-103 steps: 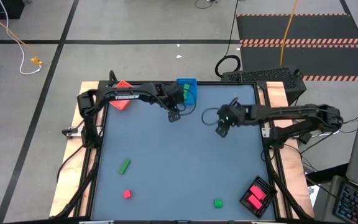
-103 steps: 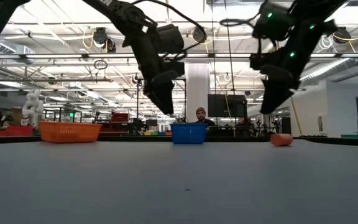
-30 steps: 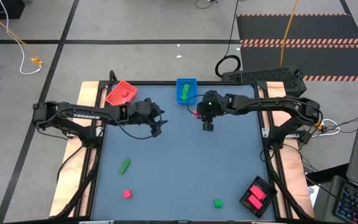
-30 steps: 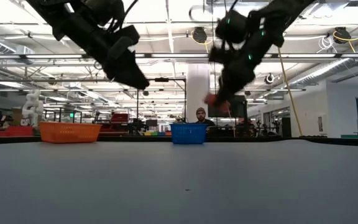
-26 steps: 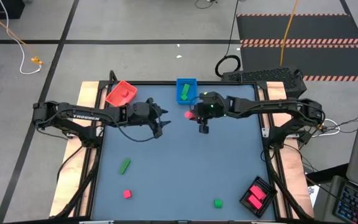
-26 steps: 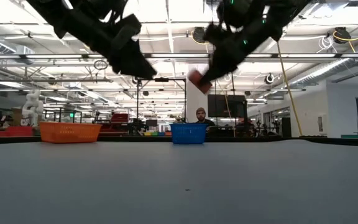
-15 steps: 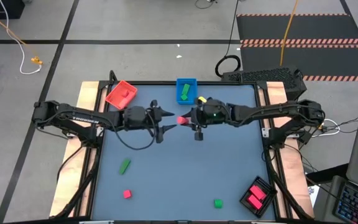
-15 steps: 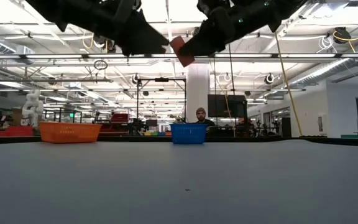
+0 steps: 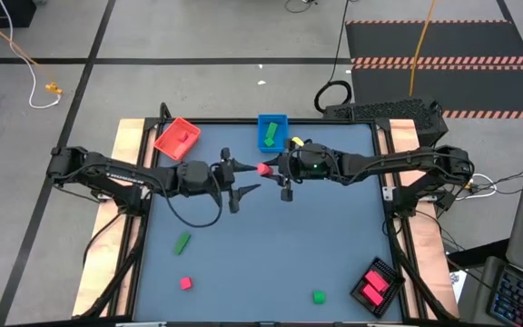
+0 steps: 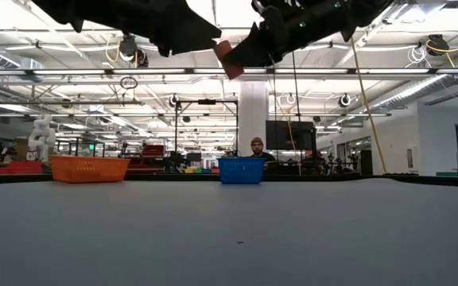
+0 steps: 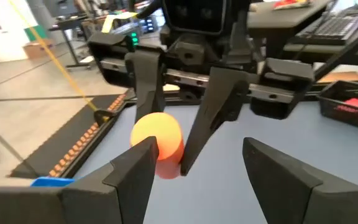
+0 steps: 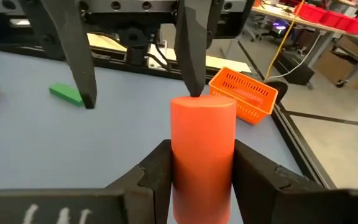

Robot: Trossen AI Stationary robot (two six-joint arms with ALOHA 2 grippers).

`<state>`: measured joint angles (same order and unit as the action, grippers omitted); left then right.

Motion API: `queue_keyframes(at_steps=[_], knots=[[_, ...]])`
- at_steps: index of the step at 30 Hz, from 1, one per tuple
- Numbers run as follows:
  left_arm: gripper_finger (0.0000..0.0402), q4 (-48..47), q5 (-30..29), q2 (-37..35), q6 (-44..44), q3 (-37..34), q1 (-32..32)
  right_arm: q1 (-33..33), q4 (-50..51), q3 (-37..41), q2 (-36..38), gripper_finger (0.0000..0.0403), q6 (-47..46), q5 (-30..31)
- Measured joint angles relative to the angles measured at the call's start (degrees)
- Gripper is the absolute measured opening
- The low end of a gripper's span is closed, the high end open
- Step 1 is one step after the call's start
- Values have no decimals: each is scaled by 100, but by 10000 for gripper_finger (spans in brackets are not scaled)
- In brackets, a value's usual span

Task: Sort & place blocks by color
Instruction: Put the orange block into the orange bin

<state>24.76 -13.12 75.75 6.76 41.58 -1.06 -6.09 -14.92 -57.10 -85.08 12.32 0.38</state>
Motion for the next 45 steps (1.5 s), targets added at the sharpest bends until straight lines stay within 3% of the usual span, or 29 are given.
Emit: queue_keyframes(at_steps=[17, 32, 35, 39, 42, 45], knots=[[241, 186, -321, 20, -98, -4, -67, 328, -160, -15, -98, 122, 34, -48], [240, 1064, -280, 643, -198, -2, -90, 332, -118, 4, -105, 122, 36, -64], [217, 1072, -305, 645, -262, -2, -113, 332, -138, 2, -103, 122, 35, -54], [131, 1019, -439, 641, -275, 0, -136, 327, -240, 2, -105, 122, 11, -11], [128, 957, -453, 636, -270, 9, -137, 326, -299, 2, -108, 126, -6, -15], [128, 941, -487, 625, -242, 9, -156, 326, -317, 2, -109, 162, -144, 40]])
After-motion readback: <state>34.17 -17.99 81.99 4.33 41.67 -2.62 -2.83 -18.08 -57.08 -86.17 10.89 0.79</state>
